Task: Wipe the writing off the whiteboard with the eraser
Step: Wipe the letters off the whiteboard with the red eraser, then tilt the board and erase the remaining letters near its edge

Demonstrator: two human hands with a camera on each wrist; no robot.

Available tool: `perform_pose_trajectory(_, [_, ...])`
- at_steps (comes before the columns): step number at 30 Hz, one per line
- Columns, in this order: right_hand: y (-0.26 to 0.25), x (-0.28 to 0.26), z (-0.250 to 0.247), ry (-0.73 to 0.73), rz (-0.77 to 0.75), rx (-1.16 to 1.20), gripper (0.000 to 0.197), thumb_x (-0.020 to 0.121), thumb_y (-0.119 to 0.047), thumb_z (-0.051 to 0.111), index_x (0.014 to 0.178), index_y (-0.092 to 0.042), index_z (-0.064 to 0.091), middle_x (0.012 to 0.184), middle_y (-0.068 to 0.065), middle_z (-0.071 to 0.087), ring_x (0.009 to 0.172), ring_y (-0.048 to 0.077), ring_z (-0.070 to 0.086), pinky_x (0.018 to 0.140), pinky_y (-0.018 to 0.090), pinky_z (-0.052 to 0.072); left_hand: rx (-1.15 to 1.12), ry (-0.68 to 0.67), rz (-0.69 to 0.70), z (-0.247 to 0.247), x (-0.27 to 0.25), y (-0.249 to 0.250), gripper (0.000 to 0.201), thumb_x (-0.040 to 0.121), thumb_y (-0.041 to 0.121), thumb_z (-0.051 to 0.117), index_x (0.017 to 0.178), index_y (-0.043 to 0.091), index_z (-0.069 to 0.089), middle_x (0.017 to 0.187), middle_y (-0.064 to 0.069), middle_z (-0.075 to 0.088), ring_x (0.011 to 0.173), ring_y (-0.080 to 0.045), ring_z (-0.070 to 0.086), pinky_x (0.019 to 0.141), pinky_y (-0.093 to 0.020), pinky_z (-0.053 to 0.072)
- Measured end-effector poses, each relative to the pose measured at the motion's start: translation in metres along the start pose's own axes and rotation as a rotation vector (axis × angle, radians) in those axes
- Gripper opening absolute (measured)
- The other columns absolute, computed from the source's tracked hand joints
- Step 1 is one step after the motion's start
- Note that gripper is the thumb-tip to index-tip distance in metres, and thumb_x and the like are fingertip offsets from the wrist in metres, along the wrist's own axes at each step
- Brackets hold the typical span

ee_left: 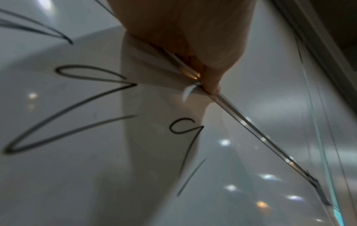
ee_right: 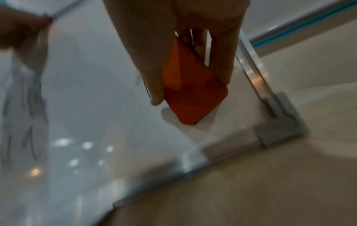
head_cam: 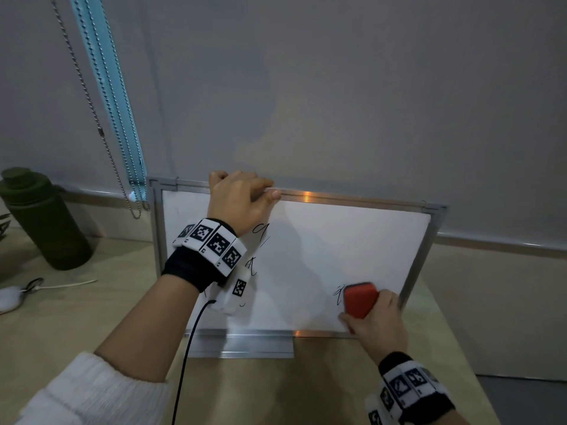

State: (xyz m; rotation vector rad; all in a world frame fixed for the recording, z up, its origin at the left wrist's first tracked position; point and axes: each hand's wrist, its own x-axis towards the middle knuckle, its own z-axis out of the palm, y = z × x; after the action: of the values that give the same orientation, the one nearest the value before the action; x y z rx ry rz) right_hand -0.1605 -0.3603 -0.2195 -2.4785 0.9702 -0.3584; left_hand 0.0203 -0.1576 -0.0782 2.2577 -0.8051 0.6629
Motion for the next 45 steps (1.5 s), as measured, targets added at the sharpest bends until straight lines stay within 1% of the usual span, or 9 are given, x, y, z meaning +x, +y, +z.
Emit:
perform_pose_trajectory(6, [-0.034, 0.022, -0.028, 0.272, 0.072, 0.273, 0.073, 0.062, -0.045, 0.080, 0.112, -0.008, 0.040, 0.109, 0.007, 0.049, 0.097, 0.029, 0.056, 0.078, 0.038, 0.048, 0.016, 0.009, 0.014, 0.002, 0.000, -0.001, 0.051, 0.072, 0.059, 0.032, 0.082, 0.023, 0.067, 0.063, 0.011, 0.048, 0.069, -0.012, 0.042, 0.064, -0.024, 0.005])
perform_pose_trajectory(13, [-0.017, -0.010, 0.022, -0.072, -0.195, -0.113, 0.059, 0.070, -0.048, 0.072, 0.107, -0.010, 0.043, 0.104, 0.001, 0.039, 0.100, 0.024, 0.049, 0.064, 0.030, 0.040, 0.012, 0.022, 0.019, 0.003, 0.001, -0.004, 0.047, 0.074, 0.056, 0.036, 0.081, 0.022, 0.067, 0.063, 0.010, 0.051, 0.068, -0.014, 0.046, 0.066, -0.024, 0.006])
perform_pose_trajectory(21, [-0.062, 0.019, -0.021, 0.302, -0.139, 0.166, 0.071, 0.065, -0.041, 0.080, 0.115, -0.006, 0.045, 0.111, 0.010, 0.048, 0.096, 0.027, 0.053, 0.070, 0.033, 0.043, 0.017, 0.012, 0.006, 0.003, 0.000, -0.004, 0.048, 0.074, 0.055, 0.034, 0.081, 0.021, 0.067, 0.063, 0.011, 0.049, 0.071, -0.021, 0.055, 0.065, -0.024, 0.006])
perform_pose_trajectory(26, [-0.018, -0.014, 0.041, -0.031, -0.518, -0.194, 0.077, 0.032, -0.032, 0.092, 0.089, -0.012, 0.043, 0.084, 0.006, 0.047, 0.058, 0.027, 0.056, 0.046, 0.029, 0.046, 0.020, 0.006, 0.011, 0.002, 0.000, -0.005, 0.049, 0.073, 0.057, 0.033, 0.083, 0.023, 0.067, 0.065, 0.009, 0.055, 0.072, -0.020, 0.055, 0.067, -0.025, 0.009])
perform_pose_trajectory(30, [-0.039, 0.006, 0.027, 0.357, -0.772, -0.159, 0.059, 0.058, -0.041, 0.074, 0.100, -0.010, 0.049, 0.092, 0.009, 0.048, 0.071, 0.029, 0.050, 0.061, 0.033, 0.044, 0.014, -0.005, 0.018, -0.004, -0.004, -0.003, 0.050, 0.075, 0.059, 0.032, 0.086, 0.024, 0.067, 0.070, 0.006, 0.062, 0.070, -0.013, 0.046, 0.069, -0.025, 0.009])
perform_pose_trajectory(34, [-0.101, 0.026, -0.014, 0.621, -0.772, 0.078, 0.059, 0.073, -0.043, 0.059, 0.121, -0.009, 0.052, 0.105, 0.008, 0.039, 0.085, 0.025, 0.037, 0.073, 0.034, 0.029, 0.029, -0.048, 0.029, -0.010, -0.007, -0.001, 0.035, 0.081, 0.046, 0.040, 0.092, 0.024, 0.065, 0.081, 0.001, 0.069, 0.080, -0.020, 0.055, 0.069, -0.026, 0.009])
perform_pose_trajectory(37, [-0.107, 0.021, 0.000, 0.607, -0.822, 0.048, 0.063, 0.068, -0.034, 0.067, 0.125, -0.014, 0.048, 0.109, 0.006, 0.040, 0.088, 0.024, 0.037, 0.074, 0.033, 0.027, 0.041, -0.071, 0.031, -0.012, -0.007, -0.001, 0.037, 0.081, 0.045, 0.036, 0.095, 0.024, 0.064, 0.086, 0.000, 0.070, 0.086, -0.021, 0.056, 0.069, -0.026, 0.008])
perform_pose_trajectory(41, [-0.076, 0.003, 0.039, 0.388, -1.182, -0.336, 0.081, 0.048, -0.021, 0.085, 0.121, -0.020, 0.048, 0.108, 0.004, 0.043, 0.088, 0.024, 0.041, 0.075, 0.035, 0.030, 0.054, -0.107, 0.040, -0.013, -0.004, -0.001, 0.040, 0.081, 0.045, 0.033, 0.096, 0.023, 0.063, 0.088, -0.001, 0.068, 0.088, -0.022, 0.056, 0.071, -0.027, 0.010])
perform_pose_trajectory(45, [-0.095, 0.017, 0.013, 0.418, -1.104, -0.193, 0.079, 0.044, -0.024, 0.082, 0.116, -0.023, 0.048, 0.109, 0.006, 0.040, 0.095, 0.028, 0.042, 0.081, 0.037, 0.031, 0.078, -0.127, 0.041, -0.015, -0.005, 0.000, 0.036, 0.084, 0.042, 0.034, 0.097, 0.023, 0.062, 0.089, 0.000, 0.068, 0.089, -0.023, 0.056, 0.070, -0.028, 0.010])
